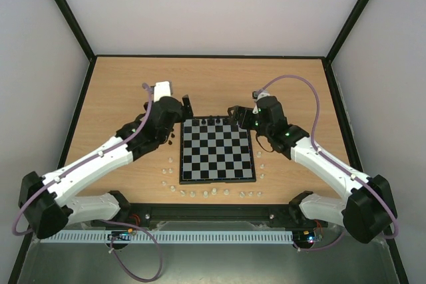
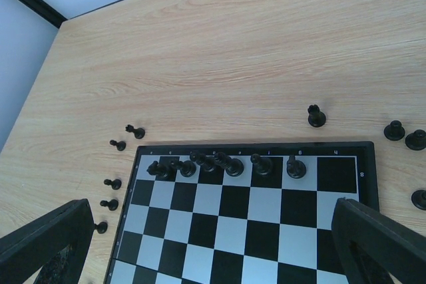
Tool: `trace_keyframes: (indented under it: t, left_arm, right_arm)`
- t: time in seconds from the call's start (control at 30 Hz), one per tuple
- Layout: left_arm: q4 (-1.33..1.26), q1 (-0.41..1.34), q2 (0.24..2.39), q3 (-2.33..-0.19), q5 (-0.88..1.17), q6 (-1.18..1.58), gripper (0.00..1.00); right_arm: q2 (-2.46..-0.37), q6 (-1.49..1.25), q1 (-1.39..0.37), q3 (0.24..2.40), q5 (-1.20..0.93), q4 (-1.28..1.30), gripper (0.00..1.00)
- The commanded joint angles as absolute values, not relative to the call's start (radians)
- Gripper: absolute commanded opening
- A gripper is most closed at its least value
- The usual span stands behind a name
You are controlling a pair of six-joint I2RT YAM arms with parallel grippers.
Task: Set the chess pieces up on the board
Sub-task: Pick up the chess piece at the center of the board.
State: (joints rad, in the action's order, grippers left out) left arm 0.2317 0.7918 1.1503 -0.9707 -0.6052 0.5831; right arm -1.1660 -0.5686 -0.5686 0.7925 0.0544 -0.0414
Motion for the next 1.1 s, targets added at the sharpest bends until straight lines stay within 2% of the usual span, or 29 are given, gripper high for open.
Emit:
trace_keyframes:
  t: [0.0, 0.37, 0.57, 0.77, 0.83, 1.07]
  left_arm:
    - [0.254, 0.796, 1.203, -1.002, -0.629, 0.552, 0.99]
    - [0.306, 0.749, 1.219, -0.959, -0.652, 0.586, 0.99]
    - [0.217, 0.696, 1.21, -0.837, -0.573, 0.56, 0.99]
    - [0.116, 0.672, 1.231, -0.802, -0.447, 0.531, 0.99]
    - [0.104, 0.669, 1.238, -0.789, -0.411, 0.529, 0.99]
    - [0.074, 0.666, 1.259, -0.763, -0.317, 0.539, 0.99]
  right_arm:
    - [-1.164, -0.563, -0.565, 0.821, 0.065, -0.011, 0.99]
    - [-1.243, -0.516, -0.565, 0.882, 0.156, 0.071, 0.99]
    - [-1.354, -0.469, -0.565, 0.964, 0.227, 0.149, 0.99]
    - [-1.478, -0.44, -0.531, 1.095, 0.343, 0.268, 1.0]
    - [-1.525, -0.446, -0.498, 1.127, 0.313, 0.282, 0.96]
    - [-1.784, -0.407, -0.437, 1.35, 0.2, 0.374, 0.72]
